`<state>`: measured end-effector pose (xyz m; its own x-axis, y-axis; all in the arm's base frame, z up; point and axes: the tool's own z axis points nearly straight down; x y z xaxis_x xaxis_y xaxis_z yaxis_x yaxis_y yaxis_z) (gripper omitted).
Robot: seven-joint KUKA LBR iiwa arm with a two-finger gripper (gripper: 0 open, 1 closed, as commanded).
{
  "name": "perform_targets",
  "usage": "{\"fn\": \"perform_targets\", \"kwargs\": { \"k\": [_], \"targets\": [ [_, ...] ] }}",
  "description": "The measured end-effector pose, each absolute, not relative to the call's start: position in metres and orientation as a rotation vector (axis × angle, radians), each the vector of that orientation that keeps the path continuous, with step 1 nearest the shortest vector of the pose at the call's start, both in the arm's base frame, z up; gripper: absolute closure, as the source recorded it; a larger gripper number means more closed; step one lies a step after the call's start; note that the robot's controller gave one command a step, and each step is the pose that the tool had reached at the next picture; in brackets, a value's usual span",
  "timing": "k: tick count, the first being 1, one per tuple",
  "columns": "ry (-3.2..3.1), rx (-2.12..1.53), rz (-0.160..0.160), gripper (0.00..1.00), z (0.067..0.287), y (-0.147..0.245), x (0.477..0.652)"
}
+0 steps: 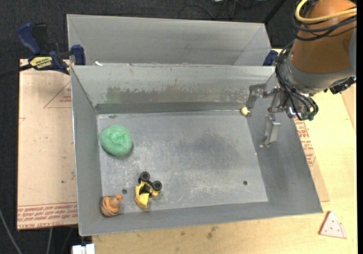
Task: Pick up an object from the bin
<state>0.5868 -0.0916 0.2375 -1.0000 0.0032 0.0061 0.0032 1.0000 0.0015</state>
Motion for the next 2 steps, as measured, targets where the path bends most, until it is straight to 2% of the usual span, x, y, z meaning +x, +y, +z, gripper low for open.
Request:
{"fn": "perform_targets", "kwargs": {
  "k": [1, 2],
  "targets": [
    [-3.143, -0.002, 0.000, 0.00, 0.242, -0.091, 0.588],
    [-3.146, 0.081, 0.003, 0.00, 0.222, -0.057, 0.565]
  ]
}}
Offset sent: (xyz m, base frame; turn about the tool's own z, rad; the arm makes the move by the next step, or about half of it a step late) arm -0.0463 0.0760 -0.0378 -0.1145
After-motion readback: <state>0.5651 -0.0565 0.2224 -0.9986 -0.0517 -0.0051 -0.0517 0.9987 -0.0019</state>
